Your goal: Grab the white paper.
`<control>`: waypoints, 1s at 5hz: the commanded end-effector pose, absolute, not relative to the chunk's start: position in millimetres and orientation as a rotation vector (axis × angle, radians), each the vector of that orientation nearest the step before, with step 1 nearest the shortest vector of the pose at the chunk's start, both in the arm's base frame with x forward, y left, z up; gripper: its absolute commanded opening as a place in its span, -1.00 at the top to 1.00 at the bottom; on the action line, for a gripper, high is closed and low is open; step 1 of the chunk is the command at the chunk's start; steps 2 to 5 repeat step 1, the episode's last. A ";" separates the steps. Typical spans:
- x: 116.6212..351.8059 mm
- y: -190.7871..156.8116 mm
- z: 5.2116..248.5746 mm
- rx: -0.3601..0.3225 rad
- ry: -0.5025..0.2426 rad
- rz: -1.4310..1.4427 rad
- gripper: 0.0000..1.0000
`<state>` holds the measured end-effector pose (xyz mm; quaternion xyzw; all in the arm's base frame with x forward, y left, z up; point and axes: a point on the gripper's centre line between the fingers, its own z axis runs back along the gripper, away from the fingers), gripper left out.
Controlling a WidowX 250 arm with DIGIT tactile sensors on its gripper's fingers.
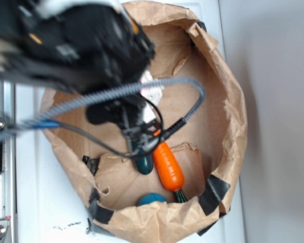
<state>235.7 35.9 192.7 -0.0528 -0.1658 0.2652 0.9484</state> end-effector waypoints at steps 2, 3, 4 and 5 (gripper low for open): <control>236.3 43.4 222.4 -0.078 -0.424 0.528 1.00; 236.3 43.4 222.4 -0.078 -0.424 0.528 1.00; 236.3 43.4 222.4 -0.078 -0.424 0.528 1.00; 236.3 43.4 222.4 -0.078 -0.424 0.528 1.00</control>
